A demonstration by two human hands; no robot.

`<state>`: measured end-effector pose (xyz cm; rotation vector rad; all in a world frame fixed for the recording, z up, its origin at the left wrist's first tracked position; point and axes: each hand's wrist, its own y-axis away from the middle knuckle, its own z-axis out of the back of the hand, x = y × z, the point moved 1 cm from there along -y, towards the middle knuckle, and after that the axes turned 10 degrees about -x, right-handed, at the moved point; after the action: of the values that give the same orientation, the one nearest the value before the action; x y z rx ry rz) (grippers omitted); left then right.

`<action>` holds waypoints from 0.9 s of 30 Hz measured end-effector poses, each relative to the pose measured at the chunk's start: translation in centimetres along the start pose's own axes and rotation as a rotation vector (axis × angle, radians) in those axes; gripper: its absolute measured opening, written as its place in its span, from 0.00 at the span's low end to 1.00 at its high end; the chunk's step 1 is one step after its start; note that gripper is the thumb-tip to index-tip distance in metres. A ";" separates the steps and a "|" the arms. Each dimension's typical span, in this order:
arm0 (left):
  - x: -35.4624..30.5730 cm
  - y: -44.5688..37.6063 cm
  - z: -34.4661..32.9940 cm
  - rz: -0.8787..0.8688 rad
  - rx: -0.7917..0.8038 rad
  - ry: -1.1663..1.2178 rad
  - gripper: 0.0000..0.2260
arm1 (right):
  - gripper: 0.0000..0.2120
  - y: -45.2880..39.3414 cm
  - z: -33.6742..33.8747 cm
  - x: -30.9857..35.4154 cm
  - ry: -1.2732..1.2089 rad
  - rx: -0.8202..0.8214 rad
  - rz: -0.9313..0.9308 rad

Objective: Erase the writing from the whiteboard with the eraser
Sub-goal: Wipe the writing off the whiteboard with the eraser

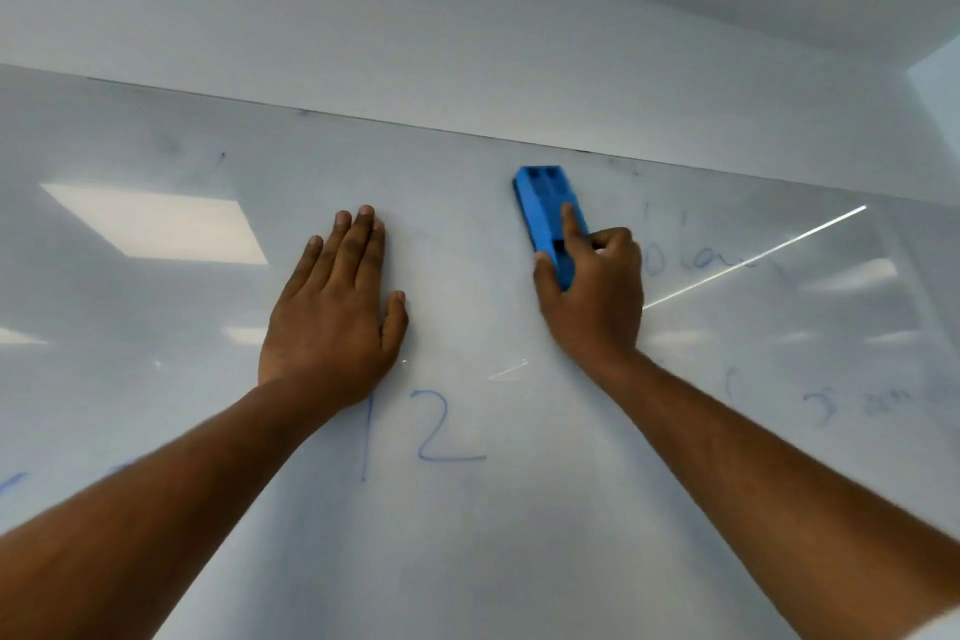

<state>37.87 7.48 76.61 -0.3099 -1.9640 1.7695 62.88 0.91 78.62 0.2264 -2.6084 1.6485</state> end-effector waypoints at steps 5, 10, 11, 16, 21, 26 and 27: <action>0.1 0.0 0.0 0.001 0.004 0.016 0.37 | 0.28 2.8 1.3 -2.2 -0.043 0.068 0.385; 0.1 0.0 0.2 0.003 0.006 0.022 0.38 | 0.28 -0.1 2.9 -9.1 0.111 -0.099 -0.335; 0.2 0.0 0.2 0.002 0.006 0.022 0.38 | 0.28 0.2 2.8 -8.9 0.129 -0.107 -0.373; 0.1 0.0 0.5 0.015 0.011 0.019 0.41 | 0.30 4.4 2.9 -5.3 -0.084 0.082 0.314; -0.4 -0.3 0.9 0.047 0.003 0.027 0.42 | 0.28 0.7 4.1 -11.5 -0.020 0.040 0.121; -4.4 -1.1 0.2 0.134 0.000 0.014 0.37 | 0.30 -1.9 4.6 -15.0 0.206 -0.017 -0.329; -5.6 -1.4 -0.2 0.118 0.004 0.006 0.35 | 0.30 -1.4 4.5 -13.8 0.163 -0.008 -0.242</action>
<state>43.00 4.83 76.89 -0.4380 -1.9738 1.8426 76.91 -2.34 76.28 0.3739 -2.3617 1.5080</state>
